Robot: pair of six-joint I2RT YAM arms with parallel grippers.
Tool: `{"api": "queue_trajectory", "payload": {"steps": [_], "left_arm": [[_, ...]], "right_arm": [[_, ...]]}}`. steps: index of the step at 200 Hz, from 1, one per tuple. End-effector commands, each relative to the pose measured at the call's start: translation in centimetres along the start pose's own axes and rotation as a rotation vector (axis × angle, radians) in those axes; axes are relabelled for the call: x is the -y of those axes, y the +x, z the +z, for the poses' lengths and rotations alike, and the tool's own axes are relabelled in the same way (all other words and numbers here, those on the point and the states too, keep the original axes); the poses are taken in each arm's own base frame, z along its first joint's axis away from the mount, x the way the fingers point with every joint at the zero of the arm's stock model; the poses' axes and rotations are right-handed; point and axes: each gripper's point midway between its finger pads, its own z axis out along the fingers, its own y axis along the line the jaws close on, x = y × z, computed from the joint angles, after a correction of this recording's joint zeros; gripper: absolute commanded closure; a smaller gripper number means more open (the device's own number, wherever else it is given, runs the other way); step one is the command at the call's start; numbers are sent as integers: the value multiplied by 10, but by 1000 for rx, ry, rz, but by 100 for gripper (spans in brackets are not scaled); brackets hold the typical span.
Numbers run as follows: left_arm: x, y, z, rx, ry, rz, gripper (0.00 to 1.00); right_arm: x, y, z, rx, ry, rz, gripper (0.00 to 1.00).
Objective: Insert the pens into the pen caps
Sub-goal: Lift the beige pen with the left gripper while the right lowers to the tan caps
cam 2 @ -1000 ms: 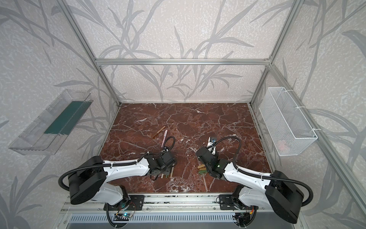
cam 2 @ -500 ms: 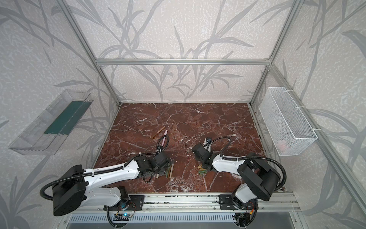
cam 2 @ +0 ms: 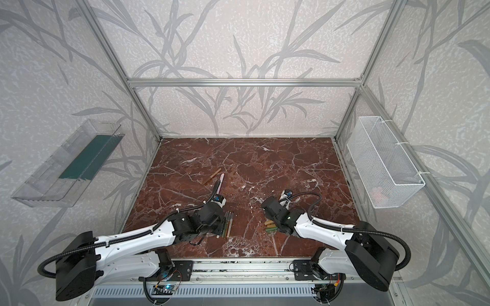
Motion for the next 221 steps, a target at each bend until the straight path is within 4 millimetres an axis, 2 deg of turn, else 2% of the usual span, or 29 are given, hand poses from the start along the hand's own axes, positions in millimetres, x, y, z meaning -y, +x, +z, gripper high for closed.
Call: {"api": "queue_trajectory", "payload": {"steps": [1, 38, 61, 88, 140, 198, 221], "left_arm": [[15, -2, -2, 20, 90, 29, 100], [12, -2, -5, 37, 89, 22, 100], [13, -4, -7, 43, 95, 14, 100], [12, -3, -7, 42, 91, 11, 100], [12, -4, -7, 43, 89, 8, 100], [11, -5, -7, 45, 81, 9, 100], [10, -5, -7, 49, 78, 10, 100]], "right_arm": [[23, 12, -3, -11, 71, 63, 49], [19, 12, -6, 5, 61, 52, 50], [13, 12, -4, 3, 45, 34, 58], [11, 14, -3, -5, 45, 23, 60], [5, 22, -1, -36, 34, 22, 60], [-15, 33, 4, -71, 2, -2, 60], [-32, 38, 10, -100, -30, -44, 60]]}}
